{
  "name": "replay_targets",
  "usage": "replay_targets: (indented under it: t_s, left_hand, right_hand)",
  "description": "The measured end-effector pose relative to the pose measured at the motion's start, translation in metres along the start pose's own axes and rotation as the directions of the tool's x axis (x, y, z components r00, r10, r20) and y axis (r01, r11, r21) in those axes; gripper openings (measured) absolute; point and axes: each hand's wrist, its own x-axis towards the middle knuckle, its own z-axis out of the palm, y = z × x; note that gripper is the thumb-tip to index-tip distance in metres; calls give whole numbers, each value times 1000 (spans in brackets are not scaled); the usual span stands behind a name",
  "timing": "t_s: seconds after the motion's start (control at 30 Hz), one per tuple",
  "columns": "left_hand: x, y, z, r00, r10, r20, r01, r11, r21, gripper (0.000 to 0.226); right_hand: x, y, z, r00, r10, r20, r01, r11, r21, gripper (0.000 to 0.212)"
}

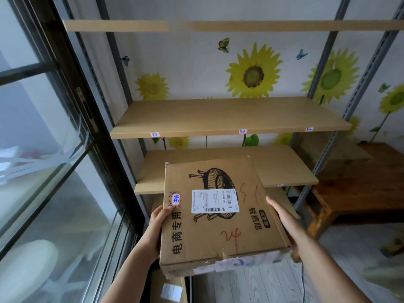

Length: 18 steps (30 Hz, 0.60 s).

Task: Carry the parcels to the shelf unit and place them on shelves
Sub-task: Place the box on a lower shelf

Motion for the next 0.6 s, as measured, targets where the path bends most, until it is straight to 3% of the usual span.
replay_targets:
  t_s: [0.1, 0.2, 0.3, 0.37, 0.43, 0.47, 0.53, 0.6]
  left_hand:
    - [10, -6, 11, 998, -9, -63, 6, 999, -35, 94]
    - [32, -11, 28, 982, -10, -189, -5, 997, -80, 113]
    - [55, -10, 58, 973, 11, -230, -25, 998, -59, 89]
    - [74, -14, 76, 973, 4, -231, -9, 1000, -21, 65]
    - [100, -21, 97, 974, -35, -225, 27, 999, -38, 62]
    - [113, -24, 108, 974, -43, -223, 31, 998, -56, 66]
    - [138, -31, 130, 975, -64, -214, 47, 995, -84, 73]
    - [168, -37, 151, 975, -76, -207, 57, 994, -96, 68]
  right_hand:
    - [11, 14, -9, 992, 51, -113, -40, 994, 103, 34]
    - [29, 30, -19, 960, 104, -260, -45, 973, 225, 65]
    - [57, 43, -21, 936, 158, -313, -62, 953, 297, 85]
    - [78, 48, -15, 948, 201, -248, -116, 940, 320, 107]
    - [104, 49, -6, 961, 237, -145, -180, 928, 325, 120]
    - [117, 47, 1, 964, 252, -82, -212, 920, 329, 117]
    - [143, 40, 11, 971, 237, 3, -224, 910, 349, 91]
    - [170, 26, 10, 977, 212, 4, -195, 890, 411, 66]
